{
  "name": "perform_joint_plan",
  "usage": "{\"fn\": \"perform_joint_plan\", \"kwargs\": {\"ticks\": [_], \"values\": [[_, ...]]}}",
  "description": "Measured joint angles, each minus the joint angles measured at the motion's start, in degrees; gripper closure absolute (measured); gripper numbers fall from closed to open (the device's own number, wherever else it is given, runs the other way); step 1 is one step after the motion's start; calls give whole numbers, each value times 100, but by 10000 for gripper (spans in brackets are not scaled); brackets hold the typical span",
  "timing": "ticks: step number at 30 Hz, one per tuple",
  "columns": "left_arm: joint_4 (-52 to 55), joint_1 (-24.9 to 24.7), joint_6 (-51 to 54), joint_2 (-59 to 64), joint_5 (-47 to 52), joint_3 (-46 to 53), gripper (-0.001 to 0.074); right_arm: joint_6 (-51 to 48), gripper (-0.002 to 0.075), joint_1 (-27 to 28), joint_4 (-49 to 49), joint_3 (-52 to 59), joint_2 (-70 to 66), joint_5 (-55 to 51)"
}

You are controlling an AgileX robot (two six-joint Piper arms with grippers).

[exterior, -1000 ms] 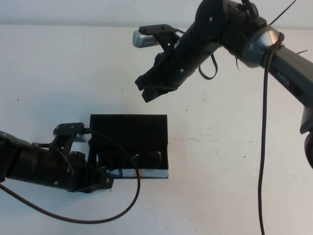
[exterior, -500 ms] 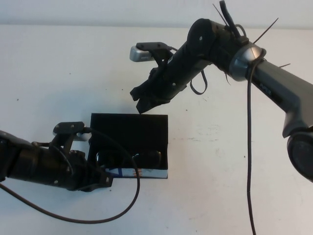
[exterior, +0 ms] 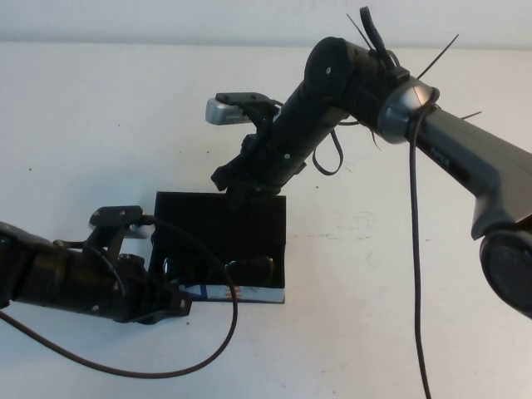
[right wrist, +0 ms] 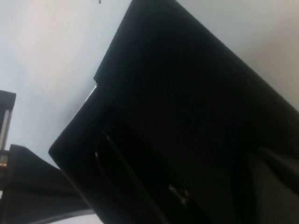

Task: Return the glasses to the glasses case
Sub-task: Close the glasses case

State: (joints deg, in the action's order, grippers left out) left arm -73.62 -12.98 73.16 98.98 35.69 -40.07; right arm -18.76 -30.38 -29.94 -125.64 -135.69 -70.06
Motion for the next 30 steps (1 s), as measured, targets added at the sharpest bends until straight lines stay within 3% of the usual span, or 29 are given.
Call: {"fn": "perform_joint_plan", "kwargs": {"ticks": [8,17,30], "values": [[-20,0,0,5,-11,0,738,82,737,0,29,-334,0,896],[-20,0,22,5,-11,0,738,676,737,0,737,-334,-215,1424],[-23,0,22,5,-11,0,738,718,737,0,644,-573,-508,847]]}}
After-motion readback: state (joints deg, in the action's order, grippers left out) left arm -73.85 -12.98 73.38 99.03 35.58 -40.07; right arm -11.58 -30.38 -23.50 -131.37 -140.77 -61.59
